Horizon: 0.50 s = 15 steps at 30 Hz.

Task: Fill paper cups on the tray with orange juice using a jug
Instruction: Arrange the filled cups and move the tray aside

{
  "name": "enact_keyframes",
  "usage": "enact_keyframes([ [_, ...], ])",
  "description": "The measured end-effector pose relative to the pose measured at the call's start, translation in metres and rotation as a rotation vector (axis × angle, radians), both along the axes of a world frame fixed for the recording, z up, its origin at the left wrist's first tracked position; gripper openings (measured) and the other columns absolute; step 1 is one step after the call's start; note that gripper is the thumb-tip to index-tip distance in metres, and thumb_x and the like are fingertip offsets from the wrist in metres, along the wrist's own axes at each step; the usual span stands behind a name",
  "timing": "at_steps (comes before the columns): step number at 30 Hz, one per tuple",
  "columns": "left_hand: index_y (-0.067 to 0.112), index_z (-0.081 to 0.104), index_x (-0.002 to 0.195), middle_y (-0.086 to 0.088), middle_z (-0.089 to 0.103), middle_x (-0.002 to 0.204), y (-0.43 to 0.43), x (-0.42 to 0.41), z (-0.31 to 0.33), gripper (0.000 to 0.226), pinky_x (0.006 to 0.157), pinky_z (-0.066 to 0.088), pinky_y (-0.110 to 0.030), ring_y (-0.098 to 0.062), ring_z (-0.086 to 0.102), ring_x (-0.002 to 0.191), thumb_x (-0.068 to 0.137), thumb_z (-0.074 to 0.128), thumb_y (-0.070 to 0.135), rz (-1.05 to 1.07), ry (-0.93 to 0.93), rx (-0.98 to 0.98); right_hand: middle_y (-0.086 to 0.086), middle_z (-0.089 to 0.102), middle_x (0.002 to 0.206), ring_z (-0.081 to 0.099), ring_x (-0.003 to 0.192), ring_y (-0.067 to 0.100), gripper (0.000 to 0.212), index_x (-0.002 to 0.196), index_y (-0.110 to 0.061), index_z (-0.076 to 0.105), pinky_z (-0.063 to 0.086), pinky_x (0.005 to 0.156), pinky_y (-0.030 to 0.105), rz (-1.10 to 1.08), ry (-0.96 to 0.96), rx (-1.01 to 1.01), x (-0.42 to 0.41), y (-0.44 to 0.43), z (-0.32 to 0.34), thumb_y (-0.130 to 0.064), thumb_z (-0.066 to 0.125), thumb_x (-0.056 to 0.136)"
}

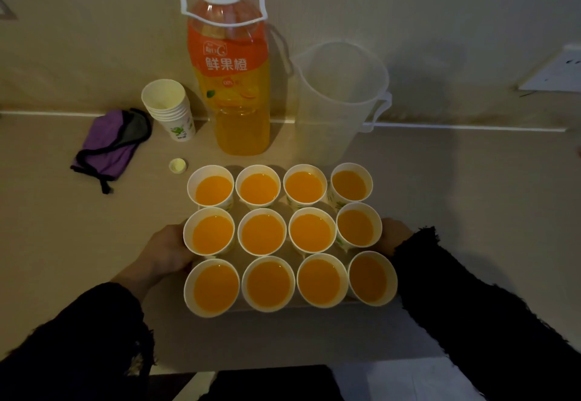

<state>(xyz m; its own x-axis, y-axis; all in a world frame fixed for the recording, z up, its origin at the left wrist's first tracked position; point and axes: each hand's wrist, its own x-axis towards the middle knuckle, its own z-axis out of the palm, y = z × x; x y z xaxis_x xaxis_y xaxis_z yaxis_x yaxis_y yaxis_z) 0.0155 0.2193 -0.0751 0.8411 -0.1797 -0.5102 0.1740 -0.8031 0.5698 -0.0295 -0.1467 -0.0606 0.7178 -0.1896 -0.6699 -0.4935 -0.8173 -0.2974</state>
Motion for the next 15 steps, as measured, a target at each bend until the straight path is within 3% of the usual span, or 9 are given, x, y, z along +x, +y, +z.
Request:
enact_keyframes([
  [3, 0.021, 0.062, 0.077, -0.009, 0.071, 0.08, 0.0009, 0.0015, -0.0047, 0.034, 0.068, 0.042, -0.029, -0.023, 0.067, 0.076, 0.06, 0.055, 0.049, -0.004, 0.003, 0.032, 0.021, 0.065, 0.106, 0.061, 0.097, 0.033, 0.025, 0.067, -0.017, 0.052, 0.048, 0.091, 0.04, -0.064, -0.028, 0.038, -0.0003, 0.0002, -0.0007, -0.022, 0.065, 0.089],
  [6, 0.016, 0.065, 0.082, -0.009, 0.072, 0.082, 0.0023, 0.0033, -0.0062, 0.042, 0.072, 0.046, -0.03, -0.023, 0.067, 0.076, 0.06, 0.056, 0.05, 0.001, 0.023, 0.031, 0.017, 0.066, 0.1, 0.062, 0.093, 0.03, 0.026, 0.067, -0.017, 0.053, 0.046, 0.084, 0.034, -0.031, -0.036, 0.041, -0.0026, -0.0003, -0.0013, -0.025, 0.066, 0.088],
  [10, 0.025, 0.058, 0.074, -0.007, 0.069, 0.084, 0.0028, 0.0043, -0.0049, 0.03, 0.07, 0.043, -0.03, -0.022, 0.064, 0.076, 0.06, 0.056, 0.051, -0.035, 0.032, 0.042, 0.015, 0.067, 0.101, 0.063, 0.095, 0.029, 0.025, 0.067, -0.02, 0.054, 0.047, 0.087, 0.036, -0.016, -0.046, 0.039, -0.0027, -0.0028, -0.0065, -0.029, 0.07, 0.085],
  [13, 0.022, 0.061, 0.078, -0.008, 0.07, 0.087, 0.0026, 0.0048, -0.0057, 0.036, 0.075, 0.048, -0.033, -0.023, 0.065, 0.079, 0.059, 0.057, 0.052, -0.027, 0.043, 0.048, 0.014, 0.067, 0.107, 0.062, 0.096, 0.027, 0.022, 0.089, -0.009, 0.064, 0.046, 0.085, 0.033, 0.019, -0.021, 0.021, 0.0004, -0.0004, -0.0054, -0.03, 0.069, 0.085],
  [15, 0.02, 0.062, 0.079, -0.009, 0.07, 0.087, 0.0018, 0.0048, -0.0055, 0.039, 0.076, 0.048, -0.033, -0.024, 0.065, 0.079, 0.058, 0.057, 0.051, -0.016, 0.058, 0.048, 0.013, 0.066, 0.109, 0.059, 0.093, 0.022, 0.021, 0.092, -0.01, 0.061, 0.044, 0.081, 0.029, 0.028, -0.019, 0.035, 0.0018, 0.0007, -0.004, -0.029, 0.07, 0.085],
])
